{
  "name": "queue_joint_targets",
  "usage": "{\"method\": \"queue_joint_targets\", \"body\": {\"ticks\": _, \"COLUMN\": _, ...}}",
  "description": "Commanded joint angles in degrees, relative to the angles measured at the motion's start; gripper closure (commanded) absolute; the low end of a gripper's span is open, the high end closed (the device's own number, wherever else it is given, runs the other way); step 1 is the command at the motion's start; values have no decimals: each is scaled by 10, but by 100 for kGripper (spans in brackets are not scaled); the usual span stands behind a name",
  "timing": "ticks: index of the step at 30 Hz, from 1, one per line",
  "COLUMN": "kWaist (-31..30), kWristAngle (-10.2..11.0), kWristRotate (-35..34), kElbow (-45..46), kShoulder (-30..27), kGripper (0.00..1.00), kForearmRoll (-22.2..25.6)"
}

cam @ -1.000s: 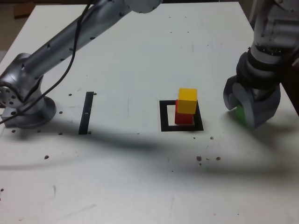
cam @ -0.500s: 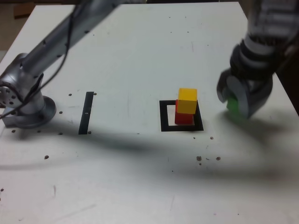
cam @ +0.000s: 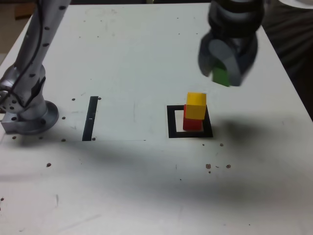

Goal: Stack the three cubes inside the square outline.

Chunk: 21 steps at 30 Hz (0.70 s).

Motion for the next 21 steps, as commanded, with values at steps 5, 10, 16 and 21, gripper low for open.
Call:
{"method": "queue_joint_targets", "body": {"ticks": 5, "kWaist": -1, "kWristAngle": -5, "kWristRotate": -102, "kElbow": 32, "kShoulder": -35, "kGripper": 67, "kForearmRoll": 38}}
{"method": "queue_joint_targets", "body": {"ticks": 10, "kWaist": -4, "kWristAngle": -25, "kWristRotate": -175, "kElbow": 63, "kShoulder": -46, "kGripper": 67, "kForearmRoll": 39}}
{"method": "queue_joint_targets", "body": {"ticks": 16, "kWaist": -13, "kWristAngle": -52, "kWristRotate": -240, "kElbow": 83, "kShoulder": -52, "kGripper": 67, "kForearmRoll": 39}}
{"method": "queue_joint_targets", "body": {"ticks": 21, "kWaist": -15, "kWristAngle": -59, "kWristRotate": -261, "kElbow": 90, "kShoulder": -53, "kGripper": 67, "kForearmRoll": 38}}
